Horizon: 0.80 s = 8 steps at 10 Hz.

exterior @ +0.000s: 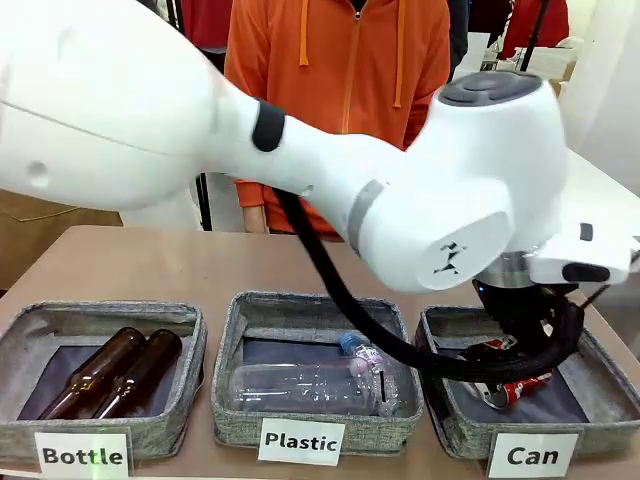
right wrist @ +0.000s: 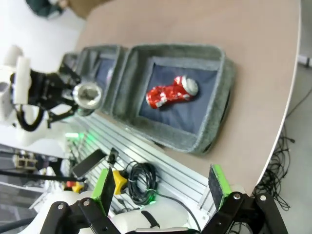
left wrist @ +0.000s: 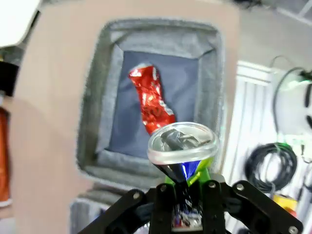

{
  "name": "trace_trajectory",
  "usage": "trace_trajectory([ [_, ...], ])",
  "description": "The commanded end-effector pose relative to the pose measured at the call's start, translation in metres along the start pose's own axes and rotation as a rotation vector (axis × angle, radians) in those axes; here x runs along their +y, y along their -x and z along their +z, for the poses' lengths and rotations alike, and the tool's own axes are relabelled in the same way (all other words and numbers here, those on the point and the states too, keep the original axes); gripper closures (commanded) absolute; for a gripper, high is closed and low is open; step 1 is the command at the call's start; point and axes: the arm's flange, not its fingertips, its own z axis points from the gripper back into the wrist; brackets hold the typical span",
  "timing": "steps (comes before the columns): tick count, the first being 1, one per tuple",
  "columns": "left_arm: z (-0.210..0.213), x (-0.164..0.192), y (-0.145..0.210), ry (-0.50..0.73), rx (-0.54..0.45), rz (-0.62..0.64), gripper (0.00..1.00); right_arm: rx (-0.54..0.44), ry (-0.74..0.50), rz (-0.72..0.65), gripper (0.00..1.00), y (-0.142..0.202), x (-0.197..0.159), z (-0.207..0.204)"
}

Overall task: Sort the can waste into the basket.
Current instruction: Pick up the can waste from the table and place it in the right Fabric basket.

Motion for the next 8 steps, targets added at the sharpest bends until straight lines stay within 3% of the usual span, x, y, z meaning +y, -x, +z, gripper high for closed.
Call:
trace_trajectory([
  [1, -0.014, -0.006, -0.031, -0.069, 0.013, -0.064, 0.81, 0.002, 0.005, -0.008, 0.01, -0.002, 0.002, 0.003],
  [6, -0.038, -0.017, -0.062, -0.148, 0.021, -0.108, 0.81, 0.002, 0.005, -0.008, 0.01, -0.002, 0.002, 0.003],
  [8, -0.046, -0.015, -0.062, -0.198, 0.021, -0.105, 0.23, 0.002, 0.005, -0.008, 0.01, -0.002, 0.002, 0.003],
])
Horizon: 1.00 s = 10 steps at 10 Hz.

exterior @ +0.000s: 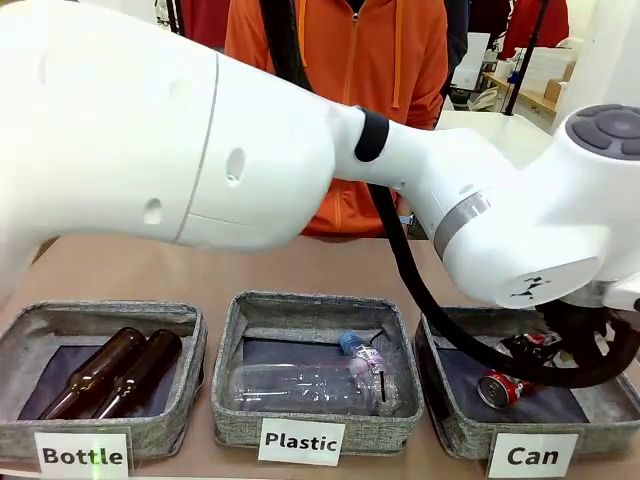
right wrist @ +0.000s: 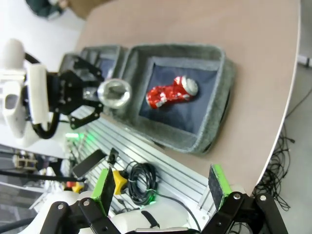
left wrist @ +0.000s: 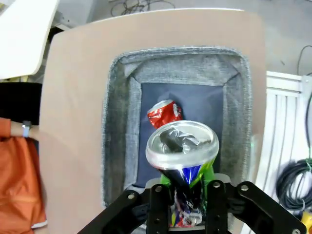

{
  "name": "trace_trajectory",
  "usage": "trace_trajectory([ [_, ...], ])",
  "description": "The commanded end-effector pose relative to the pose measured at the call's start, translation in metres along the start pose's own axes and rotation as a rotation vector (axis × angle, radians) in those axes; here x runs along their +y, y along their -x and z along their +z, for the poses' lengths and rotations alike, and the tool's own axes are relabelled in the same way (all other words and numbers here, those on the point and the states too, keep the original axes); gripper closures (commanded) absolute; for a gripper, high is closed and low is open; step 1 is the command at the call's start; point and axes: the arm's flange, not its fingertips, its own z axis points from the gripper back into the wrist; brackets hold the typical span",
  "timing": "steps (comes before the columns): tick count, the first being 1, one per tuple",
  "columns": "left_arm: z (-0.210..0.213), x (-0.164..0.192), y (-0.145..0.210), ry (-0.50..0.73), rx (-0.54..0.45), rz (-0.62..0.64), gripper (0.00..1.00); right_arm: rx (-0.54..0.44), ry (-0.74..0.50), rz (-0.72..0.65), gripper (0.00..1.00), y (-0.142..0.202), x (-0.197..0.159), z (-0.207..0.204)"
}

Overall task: Sort the can waste into the basket.
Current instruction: Pick up the can waste from the table and place it in the right Fabric basket.

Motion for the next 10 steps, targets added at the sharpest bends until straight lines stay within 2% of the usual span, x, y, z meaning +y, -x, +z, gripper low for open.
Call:
trace_trajectory([
  [1, 0.002, 0.000, -0.012, -0.064, -0.005, 0.027, 0.00, 0.004, 0.005, -0.007, 0.01, -0.002, 0.002, 0.003],
  [6, 0.024, 0.018, 0.007, -0.119, -0.024, 0.085, 0.00, 0.004, 0.005, -0.007, 0.01, -0.002, 0.002, 0.003],
  [8, 0.069, 0.048, 0.043, -0.151, -0.016, 0.219, 0.00, 0.004, 0.005, -0.007, 0.01, -0.002, 0.002, 0.003],
  [10, 0.136, 0.099, 0.103, -0.072, 0.066, 0.492, 0.00, 0.000, 0.000, 0.000, 0.01, 0.000, 0.000, 0.000],
])
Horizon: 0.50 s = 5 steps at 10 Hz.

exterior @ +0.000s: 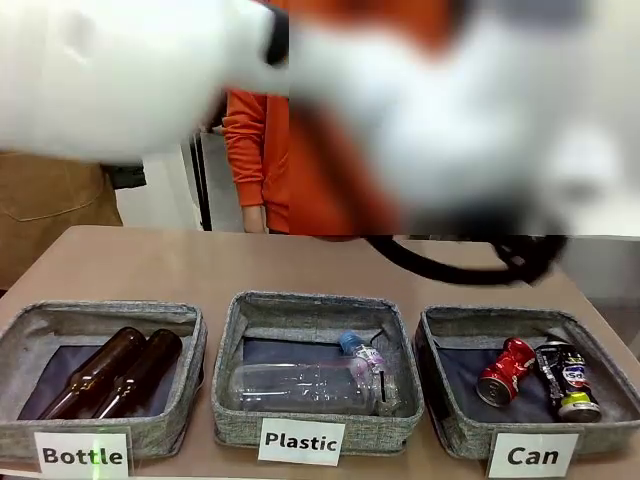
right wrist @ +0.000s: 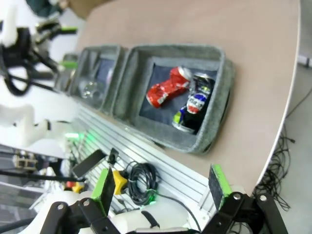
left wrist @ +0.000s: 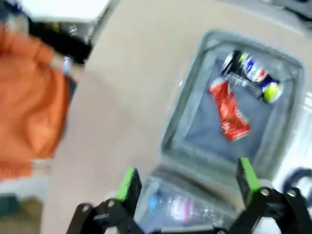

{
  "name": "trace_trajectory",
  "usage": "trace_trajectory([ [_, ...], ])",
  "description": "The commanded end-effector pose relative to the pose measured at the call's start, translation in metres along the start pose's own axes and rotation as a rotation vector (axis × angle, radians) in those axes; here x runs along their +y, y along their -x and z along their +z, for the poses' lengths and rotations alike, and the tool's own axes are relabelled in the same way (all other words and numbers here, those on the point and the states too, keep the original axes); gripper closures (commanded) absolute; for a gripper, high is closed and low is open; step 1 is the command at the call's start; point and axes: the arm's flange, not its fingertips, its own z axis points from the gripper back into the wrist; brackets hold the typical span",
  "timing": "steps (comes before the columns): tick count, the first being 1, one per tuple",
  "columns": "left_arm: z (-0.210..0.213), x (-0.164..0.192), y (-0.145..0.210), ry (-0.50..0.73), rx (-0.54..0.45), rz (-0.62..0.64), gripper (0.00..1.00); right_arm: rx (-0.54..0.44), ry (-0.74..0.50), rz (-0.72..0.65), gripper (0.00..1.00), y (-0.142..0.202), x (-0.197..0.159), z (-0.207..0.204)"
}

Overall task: Sort the can waste into the basket.
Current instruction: Pick up the can waste from the table and place it in the right Fabric basket.

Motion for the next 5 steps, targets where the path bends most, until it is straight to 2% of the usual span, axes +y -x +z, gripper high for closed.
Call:
trace_trajectory([
  [1, 0.056, 0.067, 0.067, 0.080, 0.081, 0.254, 0.00, -0.022, -0.035, 0.049, 0.01, -0.017, 0.016, -0.013],
  [3, 0.093, 0.146, 0.132, 0.171, 0.161, 0.494, 0.00, 0.031, -0.112, 0.158, 0.01, -0.046, 0.054, -0.058],
  [5, 0.118, 0.209, 0.205, 0.283, 0.196, 0.697, 0.00, 0.106, -0.229, 0.189, 0.01, -0.068, 0.086, -0.111],
])
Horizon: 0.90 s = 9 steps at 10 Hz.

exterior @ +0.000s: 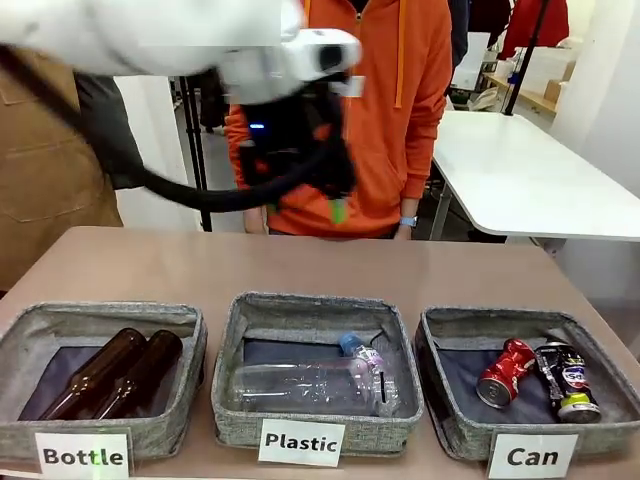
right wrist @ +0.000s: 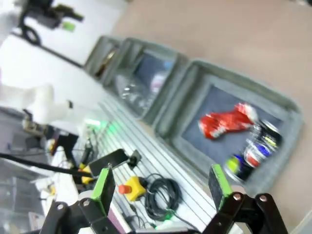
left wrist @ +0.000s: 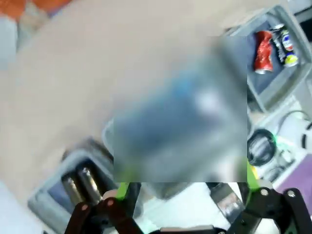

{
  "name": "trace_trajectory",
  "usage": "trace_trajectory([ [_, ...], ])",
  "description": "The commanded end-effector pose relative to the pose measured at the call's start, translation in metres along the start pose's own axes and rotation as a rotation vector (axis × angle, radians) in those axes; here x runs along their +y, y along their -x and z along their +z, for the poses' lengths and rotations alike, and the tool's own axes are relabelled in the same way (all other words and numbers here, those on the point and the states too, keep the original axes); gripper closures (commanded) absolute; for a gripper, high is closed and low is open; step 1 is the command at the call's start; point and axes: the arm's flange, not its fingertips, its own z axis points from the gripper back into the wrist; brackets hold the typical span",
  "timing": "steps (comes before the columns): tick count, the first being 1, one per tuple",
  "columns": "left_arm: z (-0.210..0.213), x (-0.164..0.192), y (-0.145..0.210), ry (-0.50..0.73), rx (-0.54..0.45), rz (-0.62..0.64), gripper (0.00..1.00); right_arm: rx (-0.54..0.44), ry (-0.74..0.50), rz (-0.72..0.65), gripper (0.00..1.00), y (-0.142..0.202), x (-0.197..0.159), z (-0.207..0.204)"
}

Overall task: Sort the can waste into the basket.
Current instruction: Pick up the can waste from the table and place it in the right Fabric basket.

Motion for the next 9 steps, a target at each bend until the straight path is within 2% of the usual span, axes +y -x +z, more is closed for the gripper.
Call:
trace_trajectory([
  [1, 0.019, 0.080, 0.042, 0.154, 0.017, 0.135, 0.00, 0.038, -0.091, -0.020, 0.01, -0.025, 0.011, -0.043],
  [2, 0.032, 0.127, 0.060, 0.240, -0.016, 0.211, 0.00, 0.051, -0.112, -0.051, 0.01, -0.037, 0.016, -0.061],
  [3, 0.051, 0.176, 0.091, 0.392, -0.010, 0.243, 0.00, 0.051, -0.145, -0.130, 0.01, -0.046, 0.026, -0.079],
  [4, 0.056, 0.220, 0.115, 0.507, -0.053, 0.285, 0.00, 0.038, -0.160, -0.236, 0.01, -0.055, 0.025, -0.088],
  [5, 0.049, 0.260, 0.143, 0.663, -0.061, 0.245, 0.00, -0.014, -0.189, -0.354, 0.01, -0.061, 0.022, -0.092],
  [6, 0.033, 0.299, 0.167, 0.782, -0.106, 0.264, 0.00, -0.054, -0.216, -0.438, 0.01, -0.065, 0.020, -0.090],
  [7, 0.003, 0.330, 0.187, 0.858, -0.115, 0.158, 0.00, -0.114, -0.224, -0.511, 0.01, -0.069, 0.019, -0.084],
  [8, -0.017, 0.346, 0.196, 0.954, -0.175, 0.029, 0.00, -0.198, -0.184, -0.545, 0.01, -0.075, 0.018, -0.080],
  [9, -0.027, 0.355, 0.198, 1.040, -0.203, -0.134, 0.00, -0.011, -0.216, -0.422, 0.01, -0.058, 0.012, -0.091],
])
